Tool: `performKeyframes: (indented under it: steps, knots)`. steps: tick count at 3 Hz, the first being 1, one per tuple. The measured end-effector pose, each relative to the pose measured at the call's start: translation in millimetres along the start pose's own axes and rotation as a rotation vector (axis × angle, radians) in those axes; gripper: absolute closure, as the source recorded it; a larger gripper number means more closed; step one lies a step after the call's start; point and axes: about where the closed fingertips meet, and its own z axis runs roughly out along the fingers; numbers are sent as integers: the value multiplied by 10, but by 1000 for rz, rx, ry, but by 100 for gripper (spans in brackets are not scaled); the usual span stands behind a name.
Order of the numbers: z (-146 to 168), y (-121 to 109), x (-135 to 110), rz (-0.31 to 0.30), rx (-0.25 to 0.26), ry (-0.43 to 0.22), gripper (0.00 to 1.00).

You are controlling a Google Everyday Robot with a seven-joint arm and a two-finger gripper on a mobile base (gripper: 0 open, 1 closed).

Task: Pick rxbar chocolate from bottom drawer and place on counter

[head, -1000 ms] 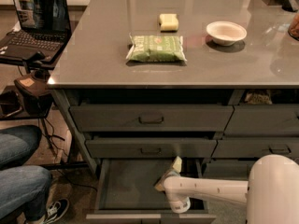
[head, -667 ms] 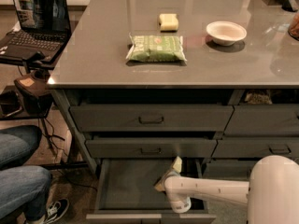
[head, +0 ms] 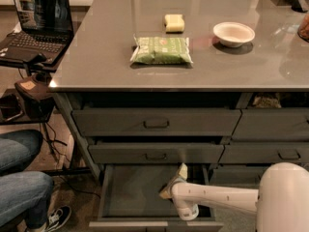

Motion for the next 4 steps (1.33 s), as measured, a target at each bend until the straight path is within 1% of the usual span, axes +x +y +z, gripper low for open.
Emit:
performKeyframes:
  steps: [1, 2, 3, 4]
  knots:
    - [47, -38, 263, 108, -28, -11, 0]
    - [47, 6, 892, 288, -50, 27, 0]
    - [33, 0, 943, 302, -51, 28, 0]
    - [185, 104, 908, 296, -100, 9, 0]
